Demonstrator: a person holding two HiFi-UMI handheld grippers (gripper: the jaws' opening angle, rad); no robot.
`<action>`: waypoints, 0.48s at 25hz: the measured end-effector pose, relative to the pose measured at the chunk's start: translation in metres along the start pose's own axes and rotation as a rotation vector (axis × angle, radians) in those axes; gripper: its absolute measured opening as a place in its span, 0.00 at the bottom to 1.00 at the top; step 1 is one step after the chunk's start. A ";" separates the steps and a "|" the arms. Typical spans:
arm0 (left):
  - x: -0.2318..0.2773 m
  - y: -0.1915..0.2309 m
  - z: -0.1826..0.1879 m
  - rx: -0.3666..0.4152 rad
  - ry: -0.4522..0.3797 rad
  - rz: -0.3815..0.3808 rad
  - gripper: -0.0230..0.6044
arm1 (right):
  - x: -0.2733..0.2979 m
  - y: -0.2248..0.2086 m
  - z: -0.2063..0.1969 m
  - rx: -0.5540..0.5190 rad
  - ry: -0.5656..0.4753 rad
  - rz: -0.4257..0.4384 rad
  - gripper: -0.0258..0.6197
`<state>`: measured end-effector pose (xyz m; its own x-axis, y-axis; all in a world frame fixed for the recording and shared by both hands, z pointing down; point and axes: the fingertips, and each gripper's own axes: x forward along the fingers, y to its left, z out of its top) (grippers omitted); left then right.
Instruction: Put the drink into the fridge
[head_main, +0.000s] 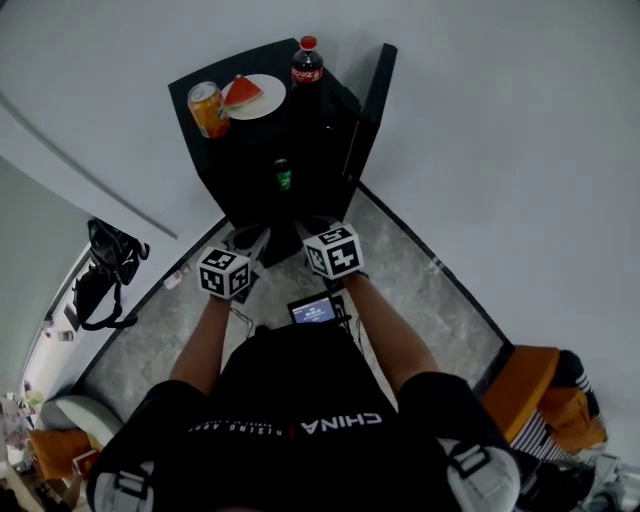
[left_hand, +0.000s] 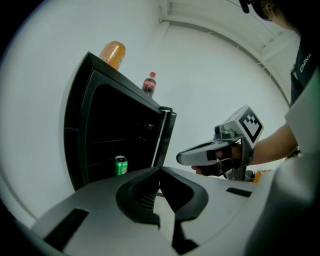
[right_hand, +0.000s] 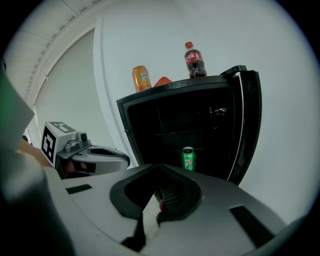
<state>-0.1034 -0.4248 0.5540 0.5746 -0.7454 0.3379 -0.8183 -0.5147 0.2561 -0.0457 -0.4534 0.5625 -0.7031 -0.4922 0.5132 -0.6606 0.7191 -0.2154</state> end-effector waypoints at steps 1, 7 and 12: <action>0.000 -0.002 -0.002 0.005 0.008 -0.003 0.06 | 0.000 0.000 -0.002 0.002 0.003 0.001 0.06; 0.003 -0.013 -0.004 0.030 0.037 0.008 0.06 | -0.013 -0.010 -0.011 0.022 0.000 -0.012 0.06; 0.009 -0.032 -0.007 0.049 0.057 0.042 0.06 | -0.031 -0.019 -0.026 -0.004 0.017 0.013 0.06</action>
<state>-0.0720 -0.4122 0.5552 0.5383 -0.7426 0.3986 -0.8410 -0.5043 0.1961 -0.0048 -0.4393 0.5720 -0.7069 -0.4746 0.5244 -0.6505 0.7275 -0.2184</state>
